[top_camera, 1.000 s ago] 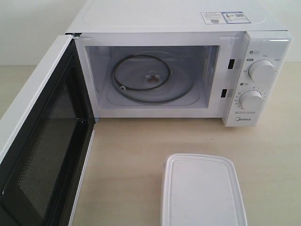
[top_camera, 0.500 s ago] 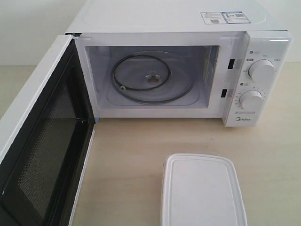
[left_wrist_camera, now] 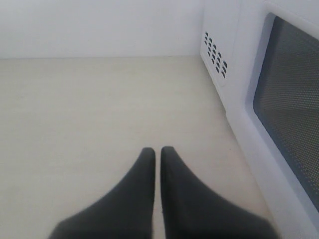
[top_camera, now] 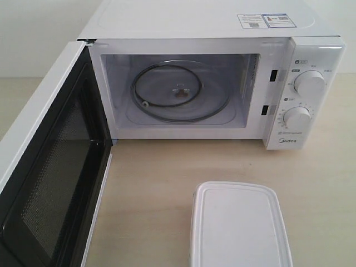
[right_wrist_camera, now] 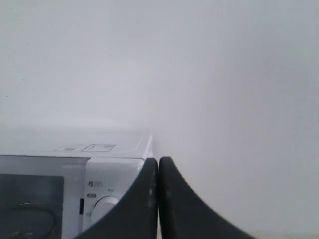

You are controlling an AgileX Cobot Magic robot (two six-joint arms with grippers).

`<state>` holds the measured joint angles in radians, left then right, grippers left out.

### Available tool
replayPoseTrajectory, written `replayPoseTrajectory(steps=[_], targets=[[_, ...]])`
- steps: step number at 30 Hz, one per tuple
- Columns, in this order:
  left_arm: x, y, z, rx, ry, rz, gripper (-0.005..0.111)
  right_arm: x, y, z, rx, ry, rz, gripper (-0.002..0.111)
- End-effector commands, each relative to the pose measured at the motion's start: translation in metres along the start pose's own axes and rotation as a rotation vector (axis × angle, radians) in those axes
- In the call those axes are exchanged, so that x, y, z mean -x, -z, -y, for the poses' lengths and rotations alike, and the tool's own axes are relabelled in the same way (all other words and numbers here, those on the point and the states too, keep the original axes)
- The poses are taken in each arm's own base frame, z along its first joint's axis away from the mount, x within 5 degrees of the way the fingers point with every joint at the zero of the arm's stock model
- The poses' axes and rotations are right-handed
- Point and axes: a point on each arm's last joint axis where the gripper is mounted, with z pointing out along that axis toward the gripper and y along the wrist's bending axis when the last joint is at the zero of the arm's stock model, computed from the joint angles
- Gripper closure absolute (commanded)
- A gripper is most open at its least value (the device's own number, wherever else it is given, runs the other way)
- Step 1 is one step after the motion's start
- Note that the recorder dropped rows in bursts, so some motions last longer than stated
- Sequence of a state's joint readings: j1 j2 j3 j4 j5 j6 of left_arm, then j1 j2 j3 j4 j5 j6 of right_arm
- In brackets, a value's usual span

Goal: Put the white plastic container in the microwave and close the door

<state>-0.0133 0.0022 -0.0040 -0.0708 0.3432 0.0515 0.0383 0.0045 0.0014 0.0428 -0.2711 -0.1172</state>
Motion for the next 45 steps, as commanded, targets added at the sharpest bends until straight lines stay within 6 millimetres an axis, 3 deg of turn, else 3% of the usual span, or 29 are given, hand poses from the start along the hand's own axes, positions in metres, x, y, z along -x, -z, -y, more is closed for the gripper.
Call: replayPoseTrajectory(steps=[1, 4, 9, 14, 17, 21, 26, 30, 45], targets=[[-0.001, 0.000, 0.000, 0.002, -0.002, 0.001, 0.102, 0.006, 0.001, 0.006, -0.063, 0.007, 0.067, 0.109], [-0.001, 0.000, 0.000, 0.002, -0.002, 0.001, 0.102, 0.014, -0.003, 0.011, -0.114, 0.003, 0.060, 0.109], [-0.001, 0.000, 0.000, 0.002, -0.002, 0.001, 0.102, 0.023, -0.026, 0.012, -0.112, 0.050, -0.035, 0.109], [-0.001, 0.000, 0.000, 0.002, -0.002, 0.001, 0.102, 0.014, -0.053, 0.012, -0.110, 0.064, -0.166, 0.109], [-0.001, 0.000, 0.000, 0.002, -0.002, 0.001, 0.102, 0.006, -0.059, 0.012, -0.111, 0.064, -0.213, 0.109], [-0.001, 0.000, 0.000, 0.002, -0.002, 0.001, 0.102, 0.004, -0.062, 0.012, -0.119, 0.047, -0.222, 0.109], [-0.001, 0.000, 0.000, 0.002, -0.002, 0.001, 0.102, 0.006, -0.062, 0.013, -0.150, -0.171, -0.186, 0.109], [-0.001, 0.000, 0.000, 0.002, -0.002, 0.001, 0.102, 0.008, -0.063, 0.015, -0.171, -0.236, -0.148, 0.109], [-0.001, 0.000, 0.000, 0.002, -0.002, 0.001, 0.102, 0.010, -0.063, 0.015, -0.177, -0.270, -0.135, 0.109]])
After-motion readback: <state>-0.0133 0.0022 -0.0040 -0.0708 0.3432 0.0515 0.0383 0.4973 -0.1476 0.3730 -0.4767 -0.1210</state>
